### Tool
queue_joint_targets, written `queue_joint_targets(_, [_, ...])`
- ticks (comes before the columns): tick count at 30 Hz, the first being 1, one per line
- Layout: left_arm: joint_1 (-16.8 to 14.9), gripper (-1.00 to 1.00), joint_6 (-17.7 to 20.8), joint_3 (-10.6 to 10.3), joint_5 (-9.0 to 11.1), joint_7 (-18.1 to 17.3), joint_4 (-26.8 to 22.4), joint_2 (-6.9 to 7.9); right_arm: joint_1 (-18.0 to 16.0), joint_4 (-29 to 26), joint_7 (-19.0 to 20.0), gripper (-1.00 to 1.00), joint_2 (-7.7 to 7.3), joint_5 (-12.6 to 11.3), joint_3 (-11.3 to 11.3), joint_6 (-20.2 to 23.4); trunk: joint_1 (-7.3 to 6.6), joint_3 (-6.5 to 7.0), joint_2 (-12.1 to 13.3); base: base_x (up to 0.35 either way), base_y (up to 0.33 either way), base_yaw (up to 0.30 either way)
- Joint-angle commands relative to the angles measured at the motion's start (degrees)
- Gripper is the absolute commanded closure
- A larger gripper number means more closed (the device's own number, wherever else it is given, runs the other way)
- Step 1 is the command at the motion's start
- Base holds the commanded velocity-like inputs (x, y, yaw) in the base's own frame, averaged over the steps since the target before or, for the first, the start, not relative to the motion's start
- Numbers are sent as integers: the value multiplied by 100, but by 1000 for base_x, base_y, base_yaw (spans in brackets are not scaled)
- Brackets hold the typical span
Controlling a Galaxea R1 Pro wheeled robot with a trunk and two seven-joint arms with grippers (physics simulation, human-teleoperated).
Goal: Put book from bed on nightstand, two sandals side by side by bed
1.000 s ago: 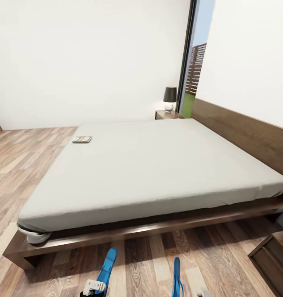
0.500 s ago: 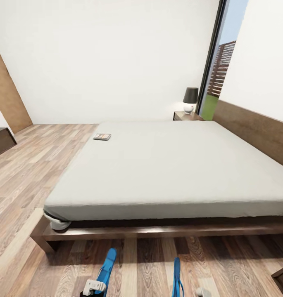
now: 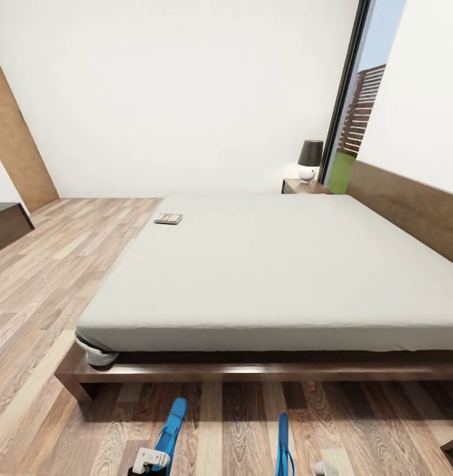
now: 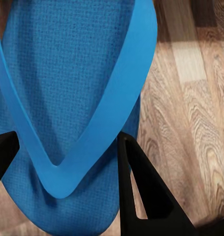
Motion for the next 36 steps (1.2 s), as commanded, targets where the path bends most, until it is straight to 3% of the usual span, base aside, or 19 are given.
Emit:
queue_joint_targets(1, [-4, 100, -18, -27, 34, -19, 6, 1, -3, 3, 20, 100, -1, 4, -45, 32, -1, -5, -2, 0, 0, 0])
queue_joint_targets(4, [-4, 100, -18, -25, 42, 23, 0, 1, -3, 4, 20, 100, -1, -1, -45, 32, -1, -5, -2, 0, 0, 0])
queue_joint_targets(6, [-4, 100, -18, -21, 44, 336, -3, 1, -3, 4, 20, 100, -2, -2, -45, 32, -1, -5, -2, 0, 0, 0])
queue_joint_targets(8, [-4, 100, -18, -25, 40, 1743, -32, -31, -3, 4, 20, 100, -10, -18, -45, 32, -1, -5, -2, 0, 0, 0])
queue_joint_targets(10, [-4, 100, -16, -23, 35, 2481, -45, -151, -3, 4, 22, 100, -15, -26, -49, 32, -1, -5, -2, 0, 0, 0])
queue_joint_targets(12, [-4, 100, -7, -20, 21, 3050, -55, -273, -3, 4, 26, 100, -27, -31, -52, 32, -1, -5, -2, 0, 0, 0])
queue_joint_targets(14, [-4, 100, 98, -22, -11, 3609, -68, -340, -3, 4, 43, 100, -139, -37, -49, 32, -1, -5, -2, 0, 0, 0])
queue_joint_targets(16, [-9, 100, 401, -25, -31, 3944, -156, -361, -3, 4, 59, 100, -233, -39, -51, 38, -1, -5, -2, 0, 0, 0])
queue_joint_targets(17, [-11, 100, 764, -29, -40, 4080, -319, -366, -3, 4, 66, 100, -296, -40, -52, 44, -1, -5, -2, 0, 0, 0])
queue_joint_targets(19, [-12, 100, 1216, -43, -43, 4166, -585, -359, -3, 4, 68, 100, -408, -40, -49, 48, -1, -5, -2, 0, 0, 0])
queue_joint_targets(22, [-12, 100, 1370, -47, -47, 4187, -686, -351, -3, 4, 66, 100, -451, -40, -52, 49, -1, -5, -2, 0, 0, 0])
queue_joint_targets(26, [-12, 100, 1181, -44, -37, 4114, -698, -333, -3, -4, 63, 100, -466, -44, -53, 50, -1, -5, -2, 0, 0, 0])
queue_joint_targets(33, [-12, 100, 1176, -39, -20, 3891, -689, -320, -3, -5, 54, 100, -477, -47, -56, 45, -1, -5, -2, 0, 0, 0])
queue_joint_targets(36, [-12, 100, 1186, -34, -7, 3829, -689, -316, -3, 2, 53, 100, -554, -47, -54, 34, -1, -5, -2, 0, 0, 0])
